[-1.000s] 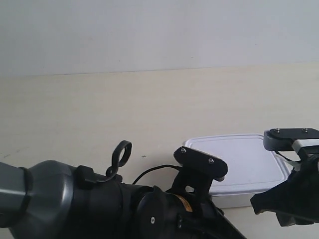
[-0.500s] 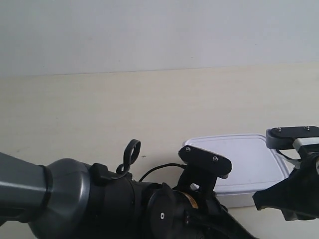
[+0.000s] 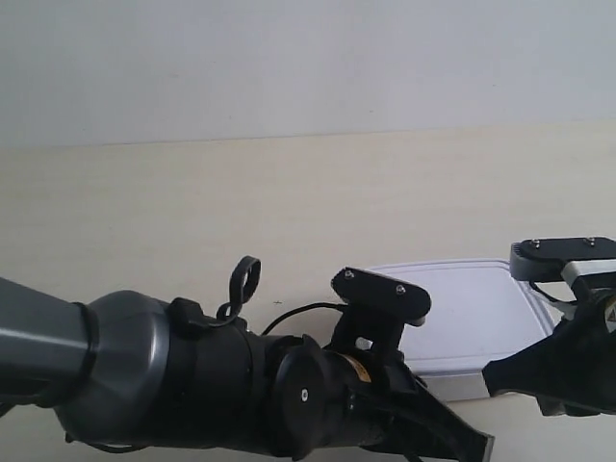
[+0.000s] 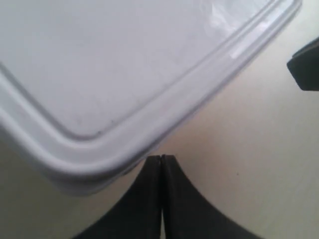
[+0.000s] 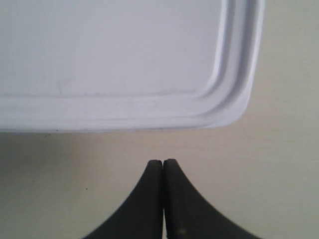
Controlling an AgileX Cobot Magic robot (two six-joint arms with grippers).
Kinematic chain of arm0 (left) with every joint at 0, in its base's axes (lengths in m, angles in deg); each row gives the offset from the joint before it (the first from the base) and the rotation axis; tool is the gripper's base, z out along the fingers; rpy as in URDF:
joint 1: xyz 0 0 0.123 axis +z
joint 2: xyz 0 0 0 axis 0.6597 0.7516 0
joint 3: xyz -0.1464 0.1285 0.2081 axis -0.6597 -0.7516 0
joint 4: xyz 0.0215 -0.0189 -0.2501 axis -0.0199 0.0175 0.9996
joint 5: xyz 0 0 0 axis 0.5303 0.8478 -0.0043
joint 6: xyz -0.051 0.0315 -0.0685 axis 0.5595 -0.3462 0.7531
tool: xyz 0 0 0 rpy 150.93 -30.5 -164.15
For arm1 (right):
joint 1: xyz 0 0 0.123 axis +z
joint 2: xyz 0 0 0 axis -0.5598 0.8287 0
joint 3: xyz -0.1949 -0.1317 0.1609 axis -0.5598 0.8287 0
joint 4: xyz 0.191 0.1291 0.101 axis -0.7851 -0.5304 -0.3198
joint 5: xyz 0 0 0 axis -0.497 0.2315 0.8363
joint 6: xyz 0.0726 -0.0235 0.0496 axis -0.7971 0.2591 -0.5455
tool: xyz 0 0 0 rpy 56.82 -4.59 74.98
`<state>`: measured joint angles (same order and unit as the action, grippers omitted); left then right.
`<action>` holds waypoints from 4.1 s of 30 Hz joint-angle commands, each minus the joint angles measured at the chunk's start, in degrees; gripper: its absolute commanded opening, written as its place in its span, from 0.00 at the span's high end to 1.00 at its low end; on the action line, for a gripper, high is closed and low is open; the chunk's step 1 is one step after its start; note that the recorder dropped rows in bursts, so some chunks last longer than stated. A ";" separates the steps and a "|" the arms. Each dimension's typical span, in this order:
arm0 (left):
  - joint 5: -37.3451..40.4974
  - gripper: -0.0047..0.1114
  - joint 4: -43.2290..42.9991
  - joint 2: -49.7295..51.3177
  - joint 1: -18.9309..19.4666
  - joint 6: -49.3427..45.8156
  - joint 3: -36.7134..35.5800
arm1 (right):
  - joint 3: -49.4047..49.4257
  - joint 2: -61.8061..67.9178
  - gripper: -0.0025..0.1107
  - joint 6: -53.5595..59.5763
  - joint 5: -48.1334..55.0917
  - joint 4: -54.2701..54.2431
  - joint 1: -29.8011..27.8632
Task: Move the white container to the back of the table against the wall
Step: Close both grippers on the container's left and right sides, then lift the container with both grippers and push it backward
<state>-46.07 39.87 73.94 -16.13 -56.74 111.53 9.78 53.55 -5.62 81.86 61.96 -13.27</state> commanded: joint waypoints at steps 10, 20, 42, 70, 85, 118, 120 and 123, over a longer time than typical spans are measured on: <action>-4.85 0.96 0.72 4.47 1.49 0.51 0.31 | 0.23 5.46 0.98 -0.14 -8.32 0.43 0.24; -4.96 0.96 0.58 4.61 2.77 0.31 1.56 | -0.03 6.00 0.98 -0.14 -10.95 0.82 0.10; -4.07 0.96 0.58 4.61 5.71 -2.44 4.83 | -5.48 8.41 0.98 -1.83 -9.53 4.89 0.10; -5.16 0.96 0.57 9.39 9.57 -5.34 11.15 | -15.34 19.13 0.98 -0.59 -12.50 6.28 -4.56; -1.48 0.96 0.74 9.51 14.61 -7.19 15.31 | -22.99 25.24 0.98 0.37 -12.15 6.39 -4.56; -1.91 0.96 0.52 16.44 17.66 -10.27 25.19 | -33.17 30.91 0.98 4.64 -11.88 6.11 -9.85; -1.76 0.96 0.52 17.05 18.03 -10.40 26.45 | -33.32 31.61 0.98 4.80 -11.88 5.97 -10.20; -1.24 0.96 0.52 18.36 18.55 -10.40 28.23 | -33.45 32.81 0.98 5.50 -13.28 5.97 -10.20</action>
<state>-46.83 40.33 91.29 1.75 -66.89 138.19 -23.11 85.27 -1.42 69.94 67.72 -23.16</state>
